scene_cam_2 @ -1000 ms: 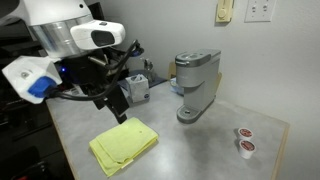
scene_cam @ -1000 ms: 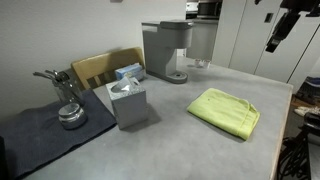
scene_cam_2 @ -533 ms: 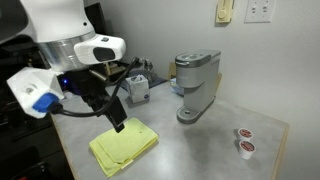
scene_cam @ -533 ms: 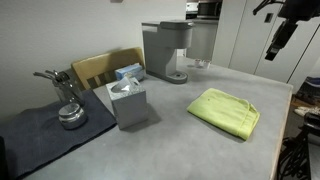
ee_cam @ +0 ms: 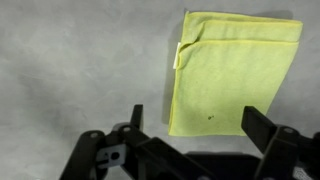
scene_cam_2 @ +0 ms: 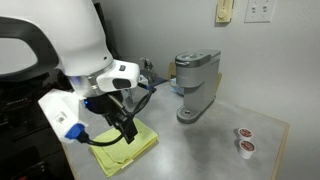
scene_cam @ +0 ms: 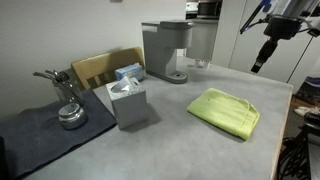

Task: Unfold the cloth

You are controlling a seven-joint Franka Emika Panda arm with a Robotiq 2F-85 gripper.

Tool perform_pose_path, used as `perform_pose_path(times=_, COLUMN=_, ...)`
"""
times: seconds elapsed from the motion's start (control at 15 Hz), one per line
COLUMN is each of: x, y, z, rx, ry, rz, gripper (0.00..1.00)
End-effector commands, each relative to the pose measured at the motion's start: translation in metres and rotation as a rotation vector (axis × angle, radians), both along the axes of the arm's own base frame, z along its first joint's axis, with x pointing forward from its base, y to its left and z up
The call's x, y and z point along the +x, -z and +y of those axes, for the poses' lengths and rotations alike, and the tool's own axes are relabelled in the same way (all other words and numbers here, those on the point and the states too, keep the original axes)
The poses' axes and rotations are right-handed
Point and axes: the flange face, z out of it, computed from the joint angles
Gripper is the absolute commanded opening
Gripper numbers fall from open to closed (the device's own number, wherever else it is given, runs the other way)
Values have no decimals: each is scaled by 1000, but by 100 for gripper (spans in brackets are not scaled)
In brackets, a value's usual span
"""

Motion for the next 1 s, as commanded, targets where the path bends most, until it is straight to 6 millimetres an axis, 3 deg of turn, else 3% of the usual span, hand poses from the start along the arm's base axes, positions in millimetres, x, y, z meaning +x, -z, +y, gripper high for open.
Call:
perform_pose_path(times=0.0, x=22, y=18, z=-5, rx=21, ry=-14, rz=6, gripper=100)
perform_pose_path(times=0.4, x=51, y=43, z=-11, rx=42, ry=-81, rz=46, gripper=100)
perform_pose_path(times=0.53, x=42, y=36, z=-6, rx=29, ry=-65, rz=35, gripper=100)
perform_pose_path(times=0.93, x=47, y=42, z=1, rx=32, ry=-73, rz=41, gripper=100)
